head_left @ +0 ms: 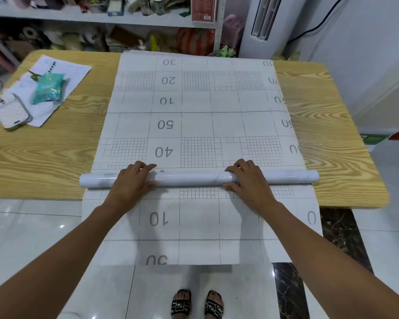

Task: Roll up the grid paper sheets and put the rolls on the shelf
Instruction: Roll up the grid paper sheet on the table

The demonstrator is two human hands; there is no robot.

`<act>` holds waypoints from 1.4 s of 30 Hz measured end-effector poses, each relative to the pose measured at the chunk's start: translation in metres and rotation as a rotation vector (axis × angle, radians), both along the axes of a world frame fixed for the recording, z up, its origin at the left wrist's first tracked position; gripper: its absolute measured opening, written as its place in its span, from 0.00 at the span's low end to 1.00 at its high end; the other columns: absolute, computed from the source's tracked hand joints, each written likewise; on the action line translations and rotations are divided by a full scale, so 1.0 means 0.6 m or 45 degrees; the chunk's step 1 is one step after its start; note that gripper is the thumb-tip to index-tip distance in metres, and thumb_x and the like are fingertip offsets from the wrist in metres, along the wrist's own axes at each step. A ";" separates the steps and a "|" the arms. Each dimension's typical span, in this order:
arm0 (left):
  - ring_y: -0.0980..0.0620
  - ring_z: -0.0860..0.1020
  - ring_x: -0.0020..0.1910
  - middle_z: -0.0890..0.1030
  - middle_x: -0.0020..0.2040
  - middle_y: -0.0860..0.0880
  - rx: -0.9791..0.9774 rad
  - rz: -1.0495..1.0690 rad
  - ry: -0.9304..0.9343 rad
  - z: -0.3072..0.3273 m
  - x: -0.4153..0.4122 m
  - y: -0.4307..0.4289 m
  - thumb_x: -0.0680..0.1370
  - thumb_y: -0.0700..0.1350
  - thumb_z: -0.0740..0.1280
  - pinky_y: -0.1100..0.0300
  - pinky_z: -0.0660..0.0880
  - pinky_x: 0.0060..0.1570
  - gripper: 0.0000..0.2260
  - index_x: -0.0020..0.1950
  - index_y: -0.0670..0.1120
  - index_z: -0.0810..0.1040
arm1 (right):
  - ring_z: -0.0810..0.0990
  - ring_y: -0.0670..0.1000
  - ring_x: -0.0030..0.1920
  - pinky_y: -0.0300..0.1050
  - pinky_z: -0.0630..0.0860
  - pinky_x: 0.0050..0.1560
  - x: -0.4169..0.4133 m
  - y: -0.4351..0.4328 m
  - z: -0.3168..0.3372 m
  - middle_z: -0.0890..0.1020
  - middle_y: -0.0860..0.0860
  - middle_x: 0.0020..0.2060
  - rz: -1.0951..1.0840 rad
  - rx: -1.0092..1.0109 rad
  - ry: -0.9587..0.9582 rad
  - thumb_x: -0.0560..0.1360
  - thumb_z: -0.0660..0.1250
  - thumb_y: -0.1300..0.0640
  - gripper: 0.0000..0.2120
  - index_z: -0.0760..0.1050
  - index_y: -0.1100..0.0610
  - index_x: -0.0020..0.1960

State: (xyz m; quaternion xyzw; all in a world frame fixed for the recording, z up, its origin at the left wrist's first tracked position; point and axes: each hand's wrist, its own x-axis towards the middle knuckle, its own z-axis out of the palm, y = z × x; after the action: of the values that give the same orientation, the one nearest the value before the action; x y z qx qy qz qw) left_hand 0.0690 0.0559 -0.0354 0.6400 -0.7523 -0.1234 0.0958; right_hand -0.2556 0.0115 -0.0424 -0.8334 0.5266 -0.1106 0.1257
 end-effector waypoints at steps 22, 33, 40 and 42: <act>0.40 0.73 0.42 0.80 0.43 0.44 -0.122 -0.051 0.038 -0.004 -0.002 -0.006 0.66 0.43 0.76 0.51 0.65 0.40 0.15 0.50 0.42 0.80 | 0.70 0.53 0.51 0.47 0.69 0.51 0.000 0.004 0.010 0.76 0.50 0.53 -0.037 0.047 0.072 0.74 0.47 0.41 0.27 0.76 0.55 0.58; 0.45 0.69 0.42 0.73 0.42 0.43 -0.096 0.011 0.047 -0.007 -0.002 -0.016 0.73 0.43 0.69 0.53 0.58 0.43 0.11 0.53 0.41 0.80 | 0.72 0.52 0.45 0.46 0.68 0.47 0.000 0.006 0.008 0.75 0.51 0.48 -0.041 0.000 -0.080 0.66 0.75 0.46 0.23 0.71 0.58 0.53; 0.45 0.72 0.54 0.77 0.53 0.44 0.056 0.115 0.144 0.004 -0.006 -0.016 0.78 0.46 0.60 0.50 0.59 0.58 0.17 0.67 0.44 0.69 | 0.72 0.52 0.45 0.46 0.69 0.47 -0.001 0.003 0.007 0.75 0.51 0.49 -0.004 -0.034 -0.019 0.71 0.69 0.46 0.18 0.74 0.59 0.53; 0.45 0.72 0.56 0.77 0.55 0.44 0.078 0.137 0.172 0.004 -0.007 -0.015 0.78 0.47 0.60 0.50 0.59 0.60 0.17 0.66 0.44 0.69 | 0.72 0.53 0.46 0.47 0.70 0.48 -0.001 0.001 0.006 0.75 0.52 0.50 -0.004 -0.048 0.021 0.72 0.65 0.45 0.18 0.75 0.59 0.53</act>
State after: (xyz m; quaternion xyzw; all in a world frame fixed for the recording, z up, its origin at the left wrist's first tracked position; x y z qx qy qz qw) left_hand 0.0647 0.0471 -0.0331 0.6725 -0.7044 -0.1840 0.1331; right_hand -0.2561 0.0121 -0.0390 -0.8357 0.5268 -0.1138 0.1053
